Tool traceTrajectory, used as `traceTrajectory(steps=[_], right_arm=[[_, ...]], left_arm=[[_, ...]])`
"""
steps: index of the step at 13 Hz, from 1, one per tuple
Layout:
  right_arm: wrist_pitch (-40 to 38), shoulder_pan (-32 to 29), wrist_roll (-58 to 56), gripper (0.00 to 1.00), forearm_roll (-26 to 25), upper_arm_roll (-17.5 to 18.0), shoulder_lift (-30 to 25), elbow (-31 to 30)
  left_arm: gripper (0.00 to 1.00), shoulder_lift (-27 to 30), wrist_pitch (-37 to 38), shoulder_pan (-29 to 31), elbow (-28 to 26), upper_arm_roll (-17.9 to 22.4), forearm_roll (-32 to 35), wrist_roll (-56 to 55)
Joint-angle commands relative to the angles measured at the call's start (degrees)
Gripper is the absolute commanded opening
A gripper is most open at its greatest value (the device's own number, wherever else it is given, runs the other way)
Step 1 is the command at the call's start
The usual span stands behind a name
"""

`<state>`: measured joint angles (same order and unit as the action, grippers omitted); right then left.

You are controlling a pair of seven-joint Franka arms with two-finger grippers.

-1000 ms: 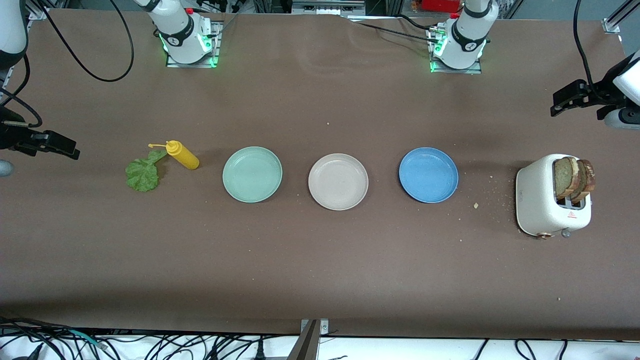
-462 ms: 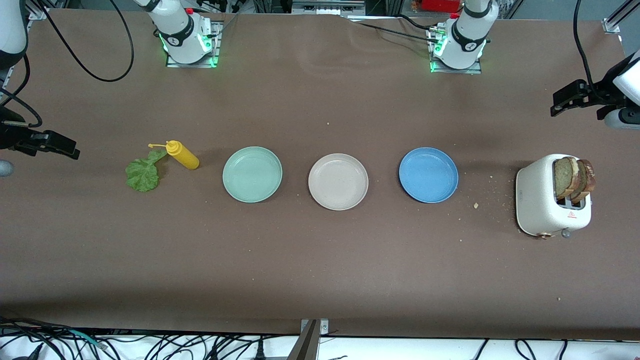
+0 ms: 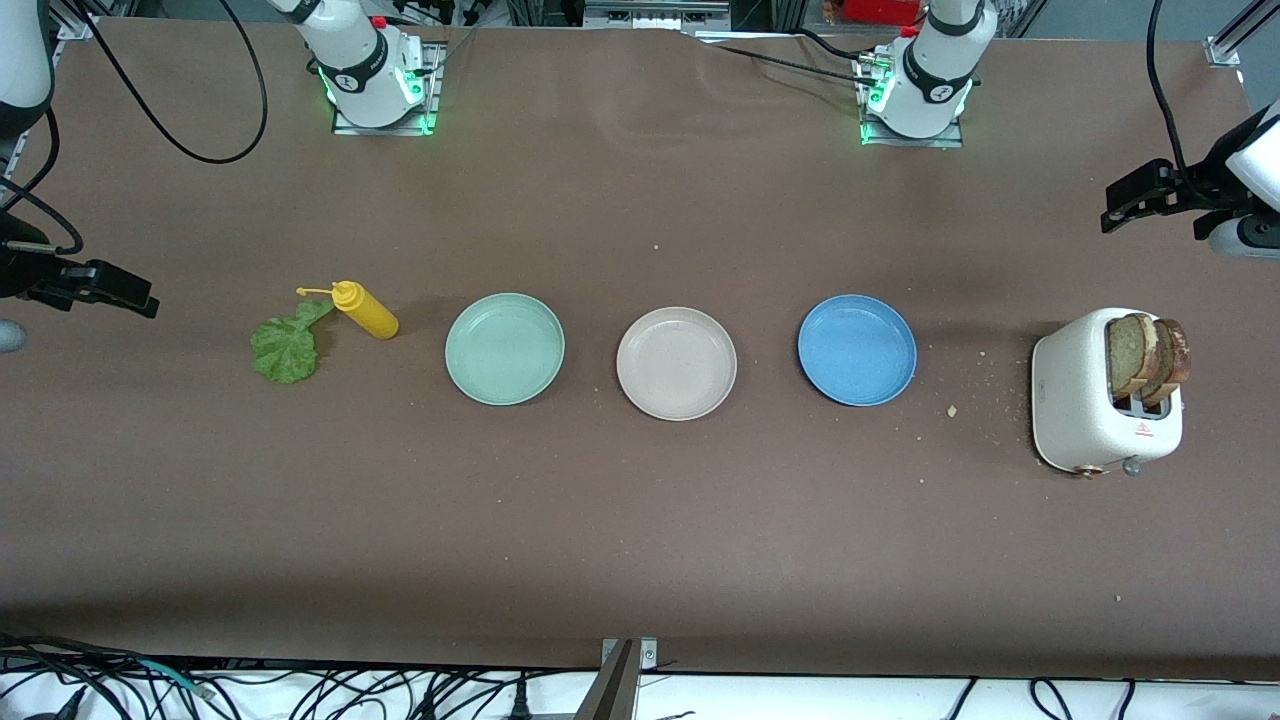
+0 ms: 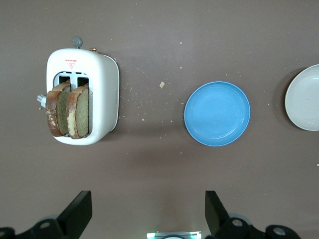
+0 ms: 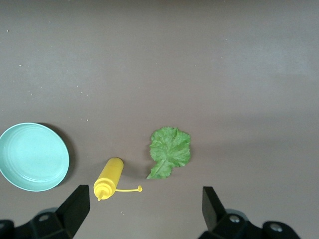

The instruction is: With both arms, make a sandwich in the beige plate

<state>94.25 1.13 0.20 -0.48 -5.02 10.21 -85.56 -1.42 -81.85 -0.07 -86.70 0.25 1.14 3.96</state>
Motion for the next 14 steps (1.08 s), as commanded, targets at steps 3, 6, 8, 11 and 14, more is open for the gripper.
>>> traceTrajectory(steps=[3, 6, 8, 11, 14], right_arm=[[-0.56, -0.25, -0.64, 1.0, 0.83, -0.16, -0.45, -0.31], [-0.56, -0.25, -0.64, 1.0, 0.83, -0.16, -0.54, -0.31], [-0.56, -0.34, -0.73, 1.0, 0.83, -0.16, -0.54, -0.4], [-1.52, -0.34, -0.64, 1.0, 0.83, -0.51, -0.54, -0.31], [-1.44, -0.26, -0.64, 1.0, 0.83, -0.43, -0.45, -0.22]], left_arm=[[1.0, 0.98, -0.07, -0.02, -0.92, -0.25, 0.62, -0.44], [1.0, 0.98, -0.07, -0.02, -0.92, -0.25, 0.62, -0.44], [1.0, 0.98, -0.07, -0.02, -0.84, -0.25, 0.62, -0.44], [1.0, 0.98, -0.07, -0.02, -0.83, -0.25, 0.62, -0.44], [1.0, 0.98, 0.02, -0.02, -0.83, -0.25, 0.62, -0.35]])
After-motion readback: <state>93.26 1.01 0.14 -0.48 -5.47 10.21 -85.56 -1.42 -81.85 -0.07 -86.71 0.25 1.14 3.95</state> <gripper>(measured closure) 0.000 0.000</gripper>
